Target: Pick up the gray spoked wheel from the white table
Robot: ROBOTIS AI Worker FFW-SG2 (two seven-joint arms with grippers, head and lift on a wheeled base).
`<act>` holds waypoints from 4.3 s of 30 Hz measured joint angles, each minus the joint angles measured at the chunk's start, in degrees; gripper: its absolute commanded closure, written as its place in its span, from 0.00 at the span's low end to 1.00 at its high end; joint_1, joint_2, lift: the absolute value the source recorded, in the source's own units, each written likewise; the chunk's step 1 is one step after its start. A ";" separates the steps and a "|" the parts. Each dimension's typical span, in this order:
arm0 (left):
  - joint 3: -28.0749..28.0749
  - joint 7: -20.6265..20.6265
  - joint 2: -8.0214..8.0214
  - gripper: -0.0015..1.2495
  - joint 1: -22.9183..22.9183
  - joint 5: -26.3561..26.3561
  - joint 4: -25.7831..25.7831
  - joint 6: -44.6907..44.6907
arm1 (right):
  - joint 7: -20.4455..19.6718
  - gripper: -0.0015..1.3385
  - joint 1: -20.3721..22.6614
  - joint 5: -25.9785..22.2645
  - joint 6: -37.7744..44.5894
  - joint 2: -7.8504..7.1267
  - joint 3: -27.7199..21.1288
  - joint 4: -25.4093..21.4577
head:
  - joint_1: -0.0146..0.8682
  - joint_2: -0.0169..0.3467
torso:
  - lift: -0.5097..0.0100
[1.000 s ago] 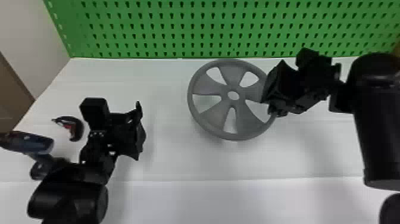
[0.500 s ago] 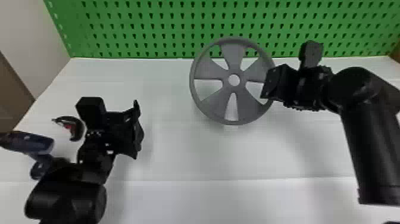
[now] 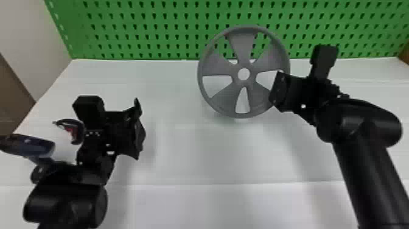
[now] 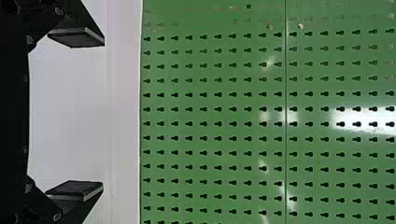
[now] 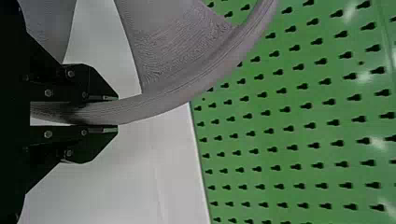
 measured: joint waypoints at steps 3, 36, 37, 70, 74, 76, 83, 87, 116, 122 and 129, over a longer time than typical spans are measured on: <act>-0.05 0.00 0.00 0.15 -0.16 0.25 -0.12 -0.10 | 0.68 0.76 1.58 1.90 -5.46 0.44 -0.01 0.00 | 0.89 0.17 | 0.79; -0.70 0.00 -0.09 0.15 -1.05 0.96 -0.14 -0.52 | 2.58 0.79 7.86 12.42 -43.77 2.91 2.27 10.04 | 0.89 0.17 | 0.79; -0.67 0.00 -0.09 0.15 -1.05 0.88 -0.14 -0.52 | 2.57 0.79 7.91 12.57 -43.94 2.91 2.28 10.06 | 0.89 0.17 | 0.79; 0.57 -4.21 -0.09 0.15 -1.23 -0.73 -0.05 -1.67 | 2.56 0.79 9.00 13.99 -43.90 3.57 1.45 10.08 | 0.89 0.17 | 0.79; 0.71 -4.07 -0.09 0.15 -1.30 -0.75 -0.04 -1.67 | 2.56 0.79 9.17 13.90 -43.79 3.59 1.56 10.04 | 0.89 0.17 | 0.79; 0.77 -3.75 -0.13 0.15 -1.31 -0.76 0.01 -1.67 | 2.56 0.79 9.29 13.88 -43.74 3.62 1.60 9.93 | 0.89 0.17 | 0.79; 0.85 -2.62 -0.39 0.15 -1.31 -0.74 0.04 -1.67 | 2.56 0.79 9.54 13.90 -43.72 3.74 1.61 9.83 | 0.89 0.17 | 0.79; 1.03 -2.63 -0.52 0.15 -1.31 -0.74 0.04 -1.67 | 2.56 0.79 9.72 14.02 -43.72 3.74 1.51 9.77 | 0.89 0.17 | 0.79; -0.11 -0.94 -1.86 0.15 -1.31 -0.91 0.13 -1.75 | 2.51 0.79 9.78 14.29 -43.55 3.98 1.29 9.41 | 0.89 0.17 | 0.79; 0.14 -0.96 -1.93 0.15 -1.23 -1.08 0.39 -1.76 | 2.51 0.79 9.85 14.35 -43.52 4.06 1.31 9.25 | 0.89 0.17 | 0.79; 0.43 -0.96 -1.93 0.15 -1.13 -1.14 0.56 -1.76 | 2.55 0.79 10.02 14.40 -43.08 4.01 1.57 9.21 | 0.89 0.17 | 0.79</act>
